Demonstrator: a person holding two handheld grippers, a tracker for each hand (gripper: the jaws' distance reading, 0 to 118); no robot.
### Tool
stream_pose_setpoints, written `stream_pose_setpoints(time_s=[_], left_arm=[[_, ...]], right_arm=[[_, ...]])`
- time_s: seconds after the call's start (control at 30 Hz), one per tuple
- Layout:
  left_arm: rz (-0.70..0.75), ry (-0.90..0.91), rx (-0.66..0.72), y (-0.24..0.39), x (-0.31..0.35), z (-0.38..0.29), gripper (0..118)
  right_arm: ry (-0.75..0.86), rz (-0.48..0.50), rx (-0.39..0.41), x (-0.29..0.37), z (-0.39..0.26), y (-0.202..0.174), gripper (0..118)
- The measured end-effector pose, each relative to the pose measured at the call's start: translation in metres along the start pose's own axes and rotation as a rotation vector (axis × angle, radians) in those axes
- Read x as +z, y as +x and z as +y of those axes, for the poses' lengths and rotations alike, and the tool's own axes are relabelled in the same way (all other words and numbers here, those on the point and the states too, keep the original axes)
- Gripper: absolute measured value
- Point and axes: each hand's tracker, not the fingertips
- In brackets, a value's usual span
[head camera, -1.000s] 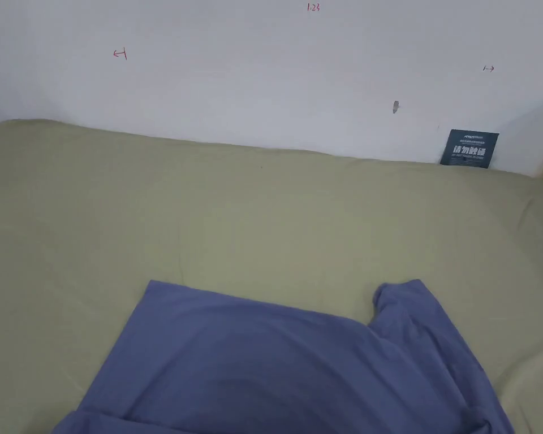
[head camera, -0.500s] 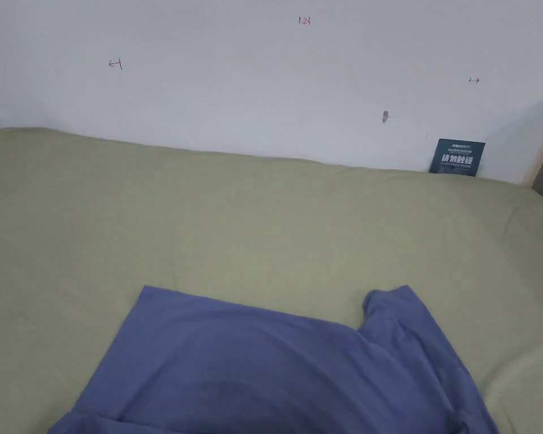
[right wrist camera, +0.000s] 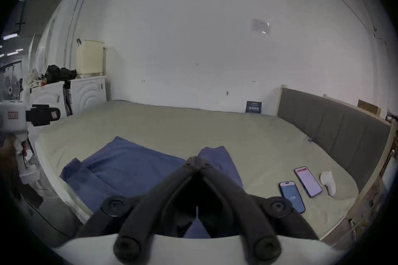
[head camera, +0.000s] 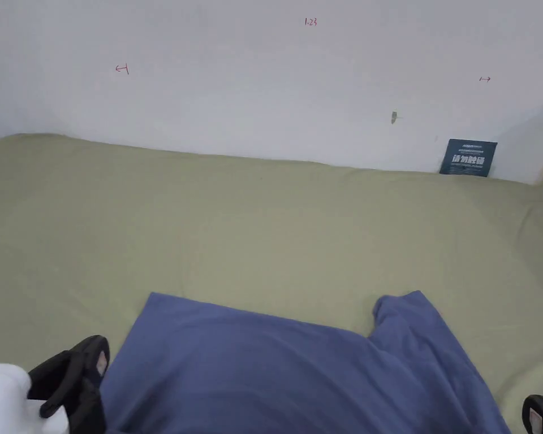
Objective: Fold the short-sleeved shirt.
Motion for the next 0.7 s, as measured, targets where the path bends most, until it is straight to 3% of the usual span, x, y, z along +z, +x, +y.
stream_pose_setpoints(time_s=[0.03, 0.07, 0.1, 0.17, 0.23, 0.27, 0.33, 0.47, 0.6, 0.63, 0.7], left_arm=[[-0.027, -0.034, -0.007, -0.003, -0.014, 0.002, 1], [-0.025, -0.038, -0.018, -0.007, -0.03, 0.006, 10], [-0.041, -0.074, -0.039, -0.012, -0.048, 0.013, 27], [-0.087, -0.118, -0.053, -0.029, -0.096, 0.03, 75], [-0.131, -0.268, 0.013, -0.041, -0.15, 0.049, 81], [-0.164, -0.375, 0.037, -0.045, -0.182, 0.057, 95], [-0.182, -0.429, 0.021, -0.051, -0.236, 0.054, 96], [-0.041, -0.685, -0.135, -0.044, -0.33, 0.03, 96], [-0.057, -0.839, -0.041, -0.041, -0.377, -0.009, 94], [-0.027, -0.885, -0.041, -0.04, -0.383, -0.016, 91], [0.021, -0.964, -0.009, -0.038, -0.387, -0.026, 74]], right_arm=[[-0.005, 0.004, -0.002, -0.006, 0.001, 0.004, 0], [-0.008, 0.005, -0.005, -0.009, 0.002, 0.005, 0], [-0.01, 0.008, -0.009, -0.011, 0.004, 0.007, 0], [-0.013, 0.015, -0.013, -0.02, 0.006, 0.012, 0], [-0.016, 0.009, -0.008, -0.027, 0.008, 0.015, 0], [-0.019, 0.005, -0.007, -0.031, 0.008, 0.019, 0], [-0.029, 0.005, -0.013, -0.041, 0.008, 0.026, 0], [-0.076, -0.013, -0.056, -0.064, 0.002, 0.043, 0], [-0.11, -0.024, -0.09, -0.096, -0.005, 0.064, 0], [-0.122, -0.032, -0.1, -0.109, -0.005, 0.07, 0], [-0.149, -0.055, -0.128, -0.135, -0.003, 0.08, 0]])
